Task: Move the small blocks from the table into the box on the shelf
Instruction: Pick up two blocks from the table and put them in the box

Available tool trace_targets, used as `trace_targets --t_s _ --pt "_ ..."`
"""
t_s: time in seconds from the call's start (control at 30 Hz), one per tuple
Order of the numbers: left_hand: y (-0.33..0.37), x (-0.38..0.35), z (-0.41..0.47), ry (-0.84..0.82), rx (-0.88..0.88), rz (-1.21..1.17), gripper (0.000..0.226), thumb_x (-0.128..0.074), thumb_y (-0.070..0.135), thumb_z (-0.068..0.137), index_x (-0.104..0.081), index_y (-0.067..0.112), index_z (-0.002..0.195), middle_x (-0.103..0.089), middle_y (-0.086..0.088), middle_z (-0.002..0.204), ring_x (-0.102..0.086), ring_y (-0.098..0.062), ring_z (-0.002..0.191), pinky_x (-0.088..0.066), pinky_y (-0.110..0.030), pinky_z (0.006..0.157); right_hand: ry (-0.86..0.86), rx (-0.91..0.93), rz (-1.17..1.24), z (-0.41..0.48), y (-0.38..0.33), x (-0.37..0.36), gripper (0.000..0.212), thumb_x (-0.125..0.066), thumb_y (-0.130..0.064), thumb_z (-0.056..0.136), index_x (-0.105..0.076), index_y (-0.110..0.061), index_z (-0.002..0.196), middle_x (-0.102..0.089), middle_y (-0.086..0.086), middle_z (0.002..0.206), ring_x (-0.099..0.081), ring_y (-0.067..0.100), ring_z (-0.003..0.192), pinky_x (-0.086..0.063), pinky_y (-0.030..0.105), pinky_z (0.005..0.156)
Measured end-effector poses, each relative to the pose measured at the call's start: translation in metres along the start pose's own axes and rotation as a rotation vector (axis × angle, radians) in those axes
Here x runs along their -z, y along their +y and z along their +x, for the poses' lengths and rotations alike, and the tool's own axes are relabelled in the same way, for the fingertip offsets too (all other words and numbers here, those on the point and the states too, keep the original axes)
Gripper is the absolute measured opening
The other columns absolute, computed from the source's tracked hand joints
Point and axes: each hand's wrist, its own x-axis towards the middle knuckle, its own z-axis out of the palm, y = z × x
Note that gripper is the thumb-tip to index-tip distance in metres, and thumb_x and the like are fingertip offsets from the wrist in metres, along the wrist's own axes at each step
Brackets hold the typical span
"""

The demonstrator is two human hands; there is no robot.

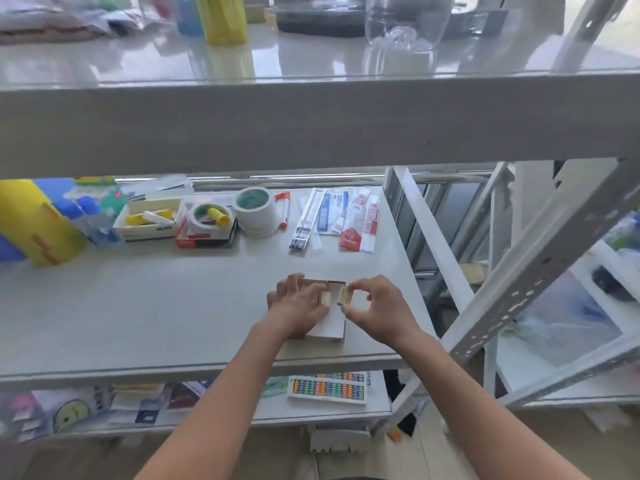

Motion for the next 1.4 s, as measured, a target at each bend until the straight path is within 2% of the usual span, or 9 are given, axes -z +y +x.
trace_targets --t_s 0.2,0.4,0.63,0.8,0.97,1.07,1.23,1.33,1.4 --pt "-0.009 -0.017 0.004 0.195 -0.049 -0.117 0.049 -0.053 0.053 0.087 -0.038 0.043 0.133 -0.025 0.007 0.143 -0.029 -0.020 0.134 -0.020 -0.041 0.109 -0.078 -0.040 -0.141 0.028 0.000 -0.020 0.041 -0.067 -0.034 0.080 -0.062 -0.027 0.120 -0.053 0.001 0.116 -0.058 0.020 0.105 -0.049 0.033 0.091" --pt "-0.012 -0.022 0.006 0.279 -0.039 -0.195 0.054 -0.058 0.045 0.086 -0.037 0.037 0.134 -0.033 0.008 0.138 -0.037 -0.021 0.127 -0.024 -0.039 0.106 -0.061 -0.068 -0.200 0.034 0.003 -0.036 0.040 -0.064 -0.034 0.082 -0.060 -0.028 0.122 -0.053 0.000 0.117 -0.057 0.020 0.108 -0.050 0.034 0.087" --pt "-0.007 -0.023 0.012 0.300 0.057 -0.298 0.068 -0.065 0.038 0.087 -0.027 0.031 0.143 -0.034 -0.001 0.136 -0.036 -0.027 0.123 -0.027 -0.037 0.103 0.061 -0.024 -0.118 0.031 0.006 -0.046 0.034 -0.067 -0.024 0.085 -0.058 -0.022 0.118 -0.064 -0.001 0.115 -0.060 0.019 0.106 -0.053 0.035 0.083" --pt "-0.009 -0.021 0.013 0.303 0.078 -0.383 0.076 -0.074 0.038 0.079 -0.031 0.033 0.142 -0.040 -0.001 0.132 -0.039 -0.025 0.120 -0.029 -0.034 0.101 0.154 -0.067 0.009 0.025 0.006 -0.053 0.030 -0.069 -0.021 0.084 -0.060 -0.022 0.113 -0.068 -0.002 0.107 -0.062 0.019 0.102 -0.054 0.035 0.079" --pt "-0.015 -0.015 0.005 0.227 0.056 -0.492 0.091 -0.078 0.042 0.071 -0.027 0.033 0.145 -0.035 -0.002 0.139 -0.034 -0.024 0.129 -0.027 -0.039 0.111 0.069 -0.056 0.123 0.012 0.008 -0.043 0.053 -0.074 -0.026 0.082 -0.052 -0.018 0.128 -0.062 0.001 0.121 -0.058 0.015 0.109 -0.049 0.030 0.091" --pt "-0.016 -0.013 -0.014 0.250 0.058 -0.560 0.082 -0.075 0.041 0.077 -0.028 0.031 0.144 -0.031 -0.003 0.139 -0.033 -0.023 0.132 -0.027 -0.040 0.113 0.100 -0.071 0.169 -0.011 0.013 -0.035 0.053 -0.071 -0.028 0.083 -0.050 -0.018 0.131 -0.058 0.003 0.121 -0.055 0.012 0.099 -0.044 0.024 0.083" --pt "0.000 -0.028 -0.071 0.414 0.039 -0.508 0.061 -0.070 0.037 0.084 -0.041 0.029 0.137 -0.040 -0.001 0.135 -0.037 -0.020 0.127 -0.022 -0.032 0.102 0.113 -0.095 0.195 -0.051 0.024 -0.025 0.049 -0.070 -0.030 0.085 -0.053 -0.019 0.129 -0.058 0.000 0.119 -0.057 0.013 0.095 -0.047 0.024 0.081" --pt "0.004 -0.046 -0.107 0.432 -0.078 -0.487 0.058 -0.071 0.030 0.084 -0.045 0.025 0.135 -0.049 0.002 0.124 -0.049 -0.015 0.111 -0.042 -0.041 0.098 0.122 -0.109 0.228 -0.080 0.030 -0.022 0.041 -0.070 -0.030 0.085 -0.057 -0.019 0.122 -0.061 -0.003 0.109 -0.060 0.010 0.090 -0.052 0.023 0.077" --pt "0.005 -0.063 -0.134 0.422 -0.080 -0.551 0.054 -0.072 0.028 0.084 -0.047 0.027 0.132 -0.052 0.007 0.116 -0.052 -0.007 0.097 -0.048 -0.038 0.089 0.124 -0.116 0.254 -0.103 0.036 -0.024 0.033 -0.070 -0.028 0.085 -0.061 -0.019 0.116 -0.065 -0.004 0.098 -0.062 0.008 0.084 -0.051 0.015 0.073"
